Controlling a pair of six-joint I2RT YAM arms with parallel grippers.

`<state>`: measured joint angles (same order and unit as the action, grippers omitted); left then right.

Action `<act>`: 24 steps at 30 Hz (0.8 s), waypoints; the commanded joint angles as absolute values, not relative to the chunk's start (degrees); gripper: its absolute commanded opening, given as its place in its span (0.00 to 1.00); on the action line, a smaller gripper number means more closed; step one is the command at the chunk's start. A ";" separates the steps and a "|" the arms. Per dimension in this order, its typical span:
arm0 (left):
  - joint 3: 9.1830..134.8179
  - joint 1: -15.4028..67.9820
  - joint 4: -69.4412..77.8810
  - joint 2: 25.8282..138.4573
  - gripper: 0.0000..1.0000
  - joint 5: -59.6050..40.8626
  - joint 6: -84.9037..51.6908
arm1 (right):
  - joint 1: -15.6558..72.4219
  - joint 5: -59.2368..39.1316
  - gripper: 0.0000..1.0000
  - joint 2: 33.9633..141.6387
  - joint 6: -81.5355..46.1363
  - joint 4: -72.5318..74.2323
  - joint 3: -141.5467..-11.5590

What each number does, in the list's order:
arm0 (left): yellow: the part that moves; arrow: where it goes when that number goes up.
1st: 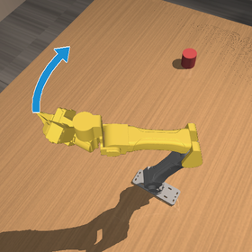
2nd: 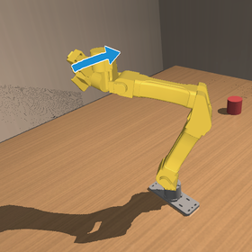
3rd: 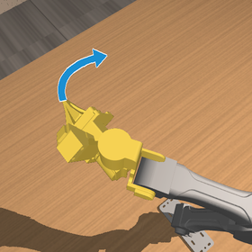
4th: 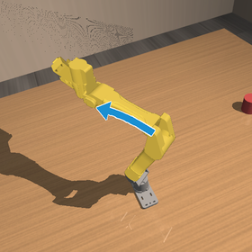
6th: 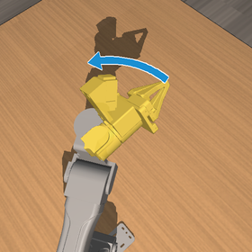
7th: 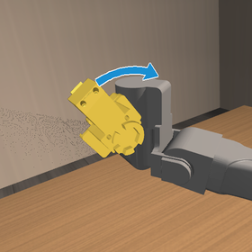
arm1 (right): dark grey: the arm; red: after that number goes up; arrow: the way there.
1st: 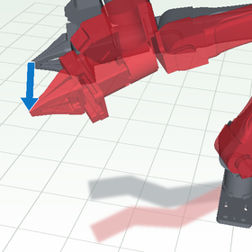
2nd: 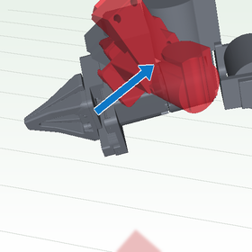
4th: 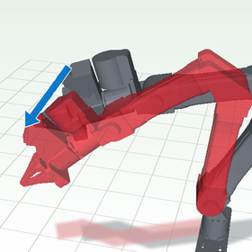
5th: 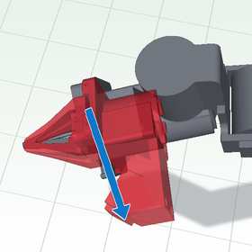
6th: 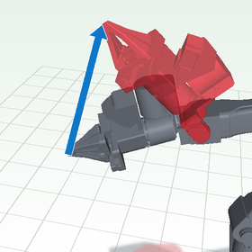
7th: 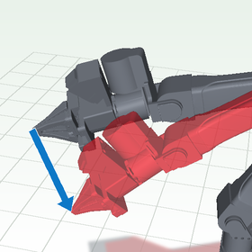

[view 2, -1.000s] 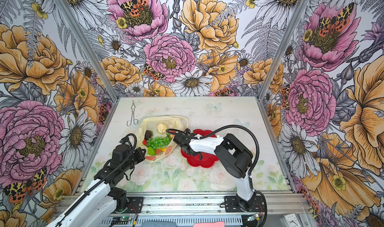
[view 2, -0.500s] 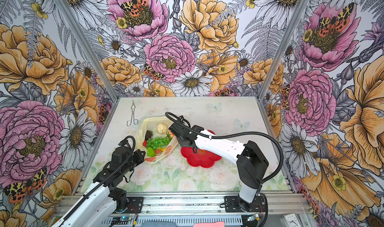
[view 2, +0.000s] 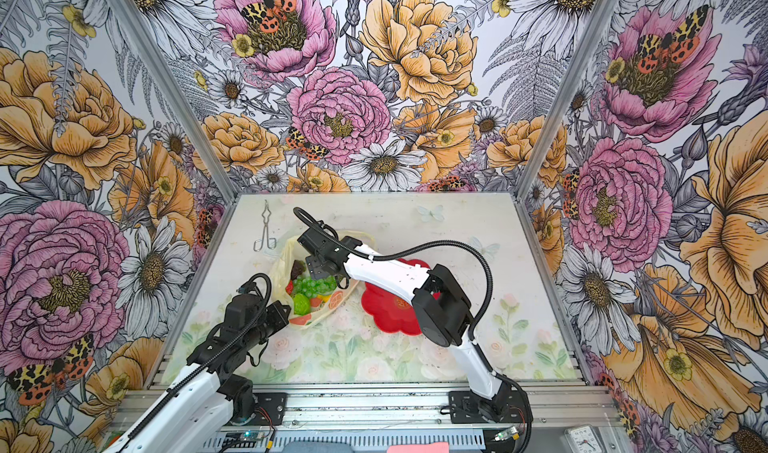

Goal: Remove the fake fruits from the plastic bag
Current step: 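Reach the right gripper back into the bag opening, then grasp the cream-coloured fake fruit in the bag with the right gripper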

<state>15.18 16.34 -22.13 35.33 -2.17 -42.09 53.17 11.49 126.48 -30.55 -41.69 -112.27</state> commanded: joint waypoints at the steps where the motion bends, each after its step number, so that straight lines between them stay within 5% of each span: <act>1: 14.27 16.21 -22.63 34.77 0.01 -1.47 -42.76 | 51.63 9.53 0.78 130.19 -33.33 -40.88 -117.93; 24: 14.02 15.91 -21.97 34.98 0.01 -1.23 -42.59 | 47.55 2.28 0.73 147.17 -35.50 -40.96 -135.08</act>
<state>14.55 16.32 -22.22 35.24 -2.15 -42.09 47.90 4.40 145.14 -34.92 -41.30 -132.35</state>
